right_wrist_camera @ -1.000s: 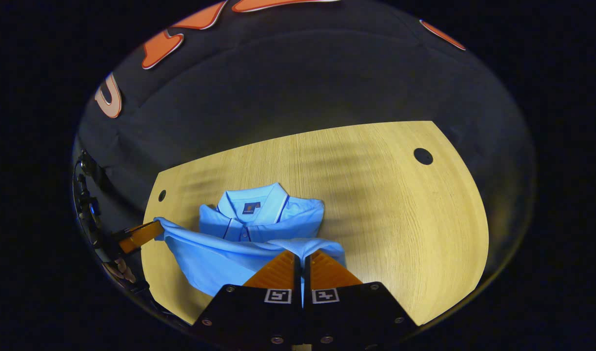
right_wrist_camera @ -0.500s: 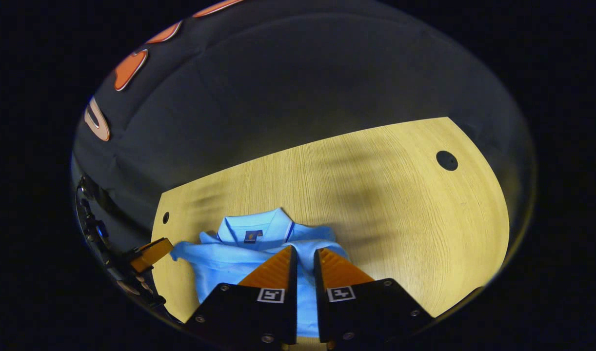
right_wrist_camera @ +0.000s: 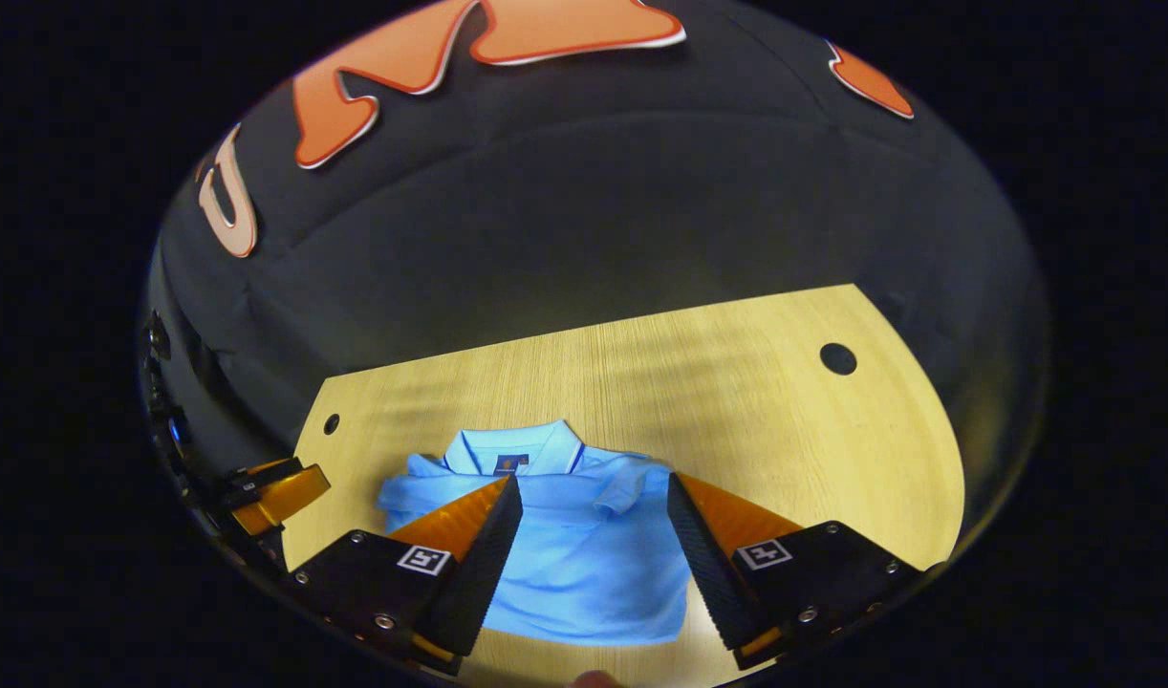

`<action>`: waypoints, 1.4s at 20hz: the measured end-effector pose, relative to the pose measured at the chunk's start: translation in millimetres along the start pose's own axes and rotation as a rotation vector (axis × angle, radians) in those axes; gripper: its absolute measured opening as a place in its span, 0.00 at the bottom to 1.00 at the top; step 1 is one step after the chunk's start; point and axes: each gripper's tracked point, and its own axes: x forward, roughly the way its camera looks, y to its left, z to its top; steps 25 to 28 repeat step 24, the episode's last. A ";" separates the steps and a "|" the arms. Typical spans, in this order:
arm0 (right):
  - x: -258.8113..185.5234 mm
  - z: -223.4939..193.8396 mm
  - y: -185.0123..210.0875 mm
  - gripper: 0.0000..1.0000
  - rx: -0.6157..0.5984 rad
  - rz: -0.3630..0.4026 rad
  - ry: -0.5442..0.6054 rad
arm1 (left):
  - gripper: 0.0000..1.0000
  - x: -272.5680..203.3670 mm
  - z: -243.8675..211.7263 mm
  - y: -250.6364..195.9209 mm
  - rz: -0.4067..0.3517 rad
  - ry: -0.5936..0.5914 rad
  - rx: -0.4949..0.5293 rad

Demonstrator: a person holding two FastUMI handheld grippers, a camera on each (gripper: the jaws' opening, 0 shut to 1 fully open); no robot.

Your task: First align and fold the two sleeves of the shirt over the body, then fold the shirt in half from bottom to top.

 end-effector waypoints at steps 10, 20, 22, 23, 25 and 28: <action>-133.8 -26.2 19.9 0.96 0.038 -0.105 -0.226 | 0.99 -111.0 -1.6 -13.5 -0.067 -0.243 0.094; -252.9 -61.9 40.4 0.96 -0.087 -0.108 -0.469 | 0.98 -261.2 18.5 -51.9 -0.126 -0.595 0.173; -275.5 -66.1 40.3 0.96 -0.118 -0.096 -0.508 | 0.98 -290.2 10.5 -61.4 -0.113 -0.641 0.167; -286.7 -71.1 41.0 0.96 -0.137 -0.084 -0.521 | 0.98 -304.3 4.2 -63.7 -0.092 -0.654 0.160; -297.6 -78.7 39.7 0.96 -0.152 -0.075 -0.532 | 0.98 -321.0 -2.0 -67.5 -0.078 -0.673 0.149; -297.6 -78.7 39.7 0.96 -0.152 -0.075 -0.532 | 0.98 -321.0 -2.0 -67.5 -0.078 -0.673 0.149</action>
